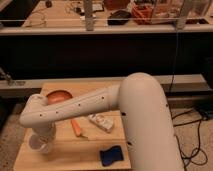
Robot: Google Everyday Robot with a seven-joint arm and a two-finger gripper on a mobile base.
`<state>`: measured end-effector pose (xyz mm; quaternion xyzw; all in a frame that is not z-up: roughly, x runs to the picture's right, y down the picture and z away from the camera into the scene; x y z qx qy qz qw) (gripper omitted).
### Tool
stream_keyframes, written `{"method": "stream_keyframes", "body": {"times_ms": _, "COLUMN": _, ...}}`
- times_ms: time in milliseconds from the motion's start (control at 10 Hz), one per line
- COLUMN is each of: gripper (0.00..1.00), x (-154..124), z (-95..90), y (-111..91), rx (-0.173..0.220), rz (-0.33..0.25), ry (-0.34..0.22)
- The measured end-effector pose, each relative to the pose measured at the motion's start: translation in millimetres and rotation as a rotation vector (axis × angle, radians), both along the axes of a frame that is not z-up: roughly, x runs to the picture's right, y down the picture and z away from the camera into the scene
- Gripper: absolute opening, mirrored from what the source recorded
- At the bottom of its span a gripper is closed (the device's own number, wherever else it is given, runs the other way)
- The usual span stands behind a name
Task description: Place the ceramic cup in the ceramic bowl
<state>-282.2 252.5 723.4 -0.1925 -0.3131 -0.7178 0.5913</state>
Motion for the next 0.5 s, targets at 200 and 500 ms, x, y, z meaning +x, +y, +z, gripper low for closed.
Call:
{"method": "stream_keyframes", "body": {"times_ms": 200, "gripper": 0.02, "x": -13, "z": -9.5, "y": -15, "rx": 0.009, "rz": 0.014, "ry": -0.016}}
{"method": "stream_keyframes", "body": {"times_ms": 500, "gripper": 0.02, "x": -15, "z": -31.7, "y": -73, "rx": 0.016, "rz": 0.006, "ry": -0.038}}
